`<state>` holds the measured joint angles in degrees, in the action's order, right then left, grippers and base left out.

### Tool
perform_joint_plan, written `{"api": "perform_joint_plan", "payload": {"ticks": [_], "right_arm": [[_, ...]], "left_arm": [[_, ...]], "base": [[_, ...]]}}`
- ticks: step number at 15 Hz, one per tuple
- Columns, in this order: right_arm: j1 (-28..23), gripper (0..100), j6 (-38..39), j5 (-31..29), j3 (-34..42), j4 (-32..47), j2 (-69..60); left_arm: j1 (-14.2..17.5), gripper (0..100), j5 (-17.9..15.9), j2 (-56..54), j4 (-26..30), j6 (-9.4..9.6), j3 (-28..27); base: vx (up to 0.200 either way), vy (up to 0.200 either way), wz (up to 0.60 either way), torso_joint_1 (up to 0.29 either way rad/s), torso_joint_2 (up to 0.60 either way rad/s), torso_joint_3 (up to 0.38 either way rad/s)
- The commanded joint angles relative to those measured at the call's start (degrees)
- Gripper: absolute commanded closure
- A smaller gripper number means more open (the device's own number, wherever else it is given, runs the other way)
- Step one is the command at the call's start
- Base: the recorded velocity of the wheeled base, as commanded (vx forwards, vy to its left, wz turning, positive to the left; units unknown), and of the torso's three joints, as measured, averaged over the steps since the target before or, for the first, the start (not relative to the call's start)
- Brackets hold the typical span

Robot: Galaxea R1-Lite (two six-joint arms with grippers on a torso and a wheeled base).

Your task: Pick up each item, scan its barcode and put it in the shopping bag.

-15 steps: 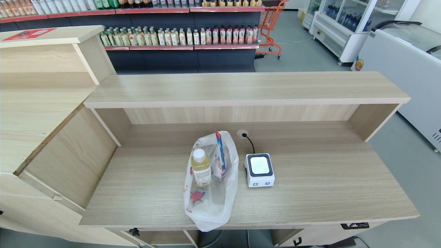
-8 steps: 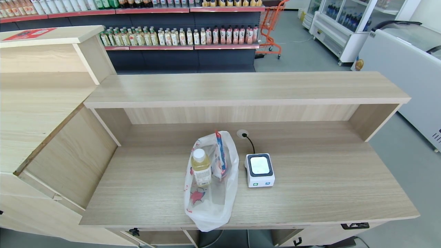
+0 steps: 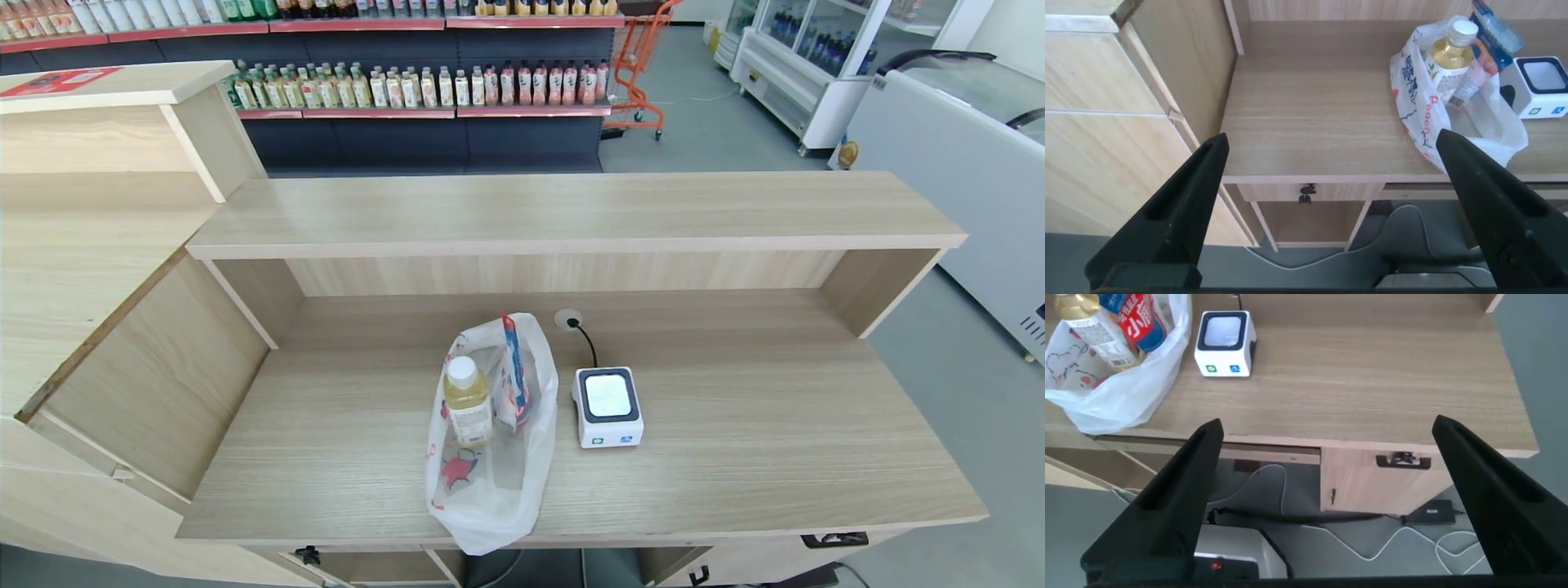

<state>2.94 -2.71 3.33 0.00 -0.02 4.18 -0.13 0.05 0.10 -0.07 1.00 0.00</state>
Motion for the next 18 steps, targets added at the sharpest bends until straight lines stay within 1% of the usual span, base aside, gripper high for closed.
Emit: {"api": "perform_joint_plan", "payload": {"ticks": [1,6,9,10,13,14,15,18], "right_arm": [[0.0,0,-0.2,0.0,0.0,0.0,0.5],[0.1,0,-0.1,0.0,0.0,0.0,0.5],[0.0,0,-0.4,0.0,0.0,0.0,0.5],[0.1,0,-0.4,0.0,0.0,0.0,0.5],[0.1,0,-0.4,0.0,0.0,0.0,0.5],[0.0,0,-0.4,0.0,0.0,0.0,0.5],[0.0,100,-0.5,0.0,0.0,0.0,0.5],[0.1,100,-0.4,0.0,0.0,0.1,0.6]], "left_arm": [[0.0,0,0.0,0.0,0.0,0.06,0.0],[0.0,0,0.0,0.0,0.0,-0.21,0.0],[0.0,0,0.0,0.0,0.0,-0.47,0.0],[0.0,0,0.0,0.3,0.0,0.06,0.0],[0.0,0,0.0,0.0,0.0,-0.21,0.0],[0.0,0,0.0,0.0,0.0,-0.3,0.0],[0.0,0,0.0,0.0,0.0,-0.3,0.0],[0.0,0,0.0,0.0,0.0,-0.3,0.0]], "base": [[0.0,-0.2,0.0,0.007,0.0,0.002],[0.0,-0.2,0.0,0.001,0.0,0.001],[0.0,0.0,0.0,0.0,0.0,0.0],[0.2,0.0,0.0,0.007,0.01,0.012],[0.2,0.0,0.0,-0.009,-0.01,0.002],[0.0,0.0,0.0,0.0,0.0,0.0],[0.0,0.0,0.0,0.0,0.0,0.0],[0.0,0.0,0.0,0.0,0.0,0.0]]}}
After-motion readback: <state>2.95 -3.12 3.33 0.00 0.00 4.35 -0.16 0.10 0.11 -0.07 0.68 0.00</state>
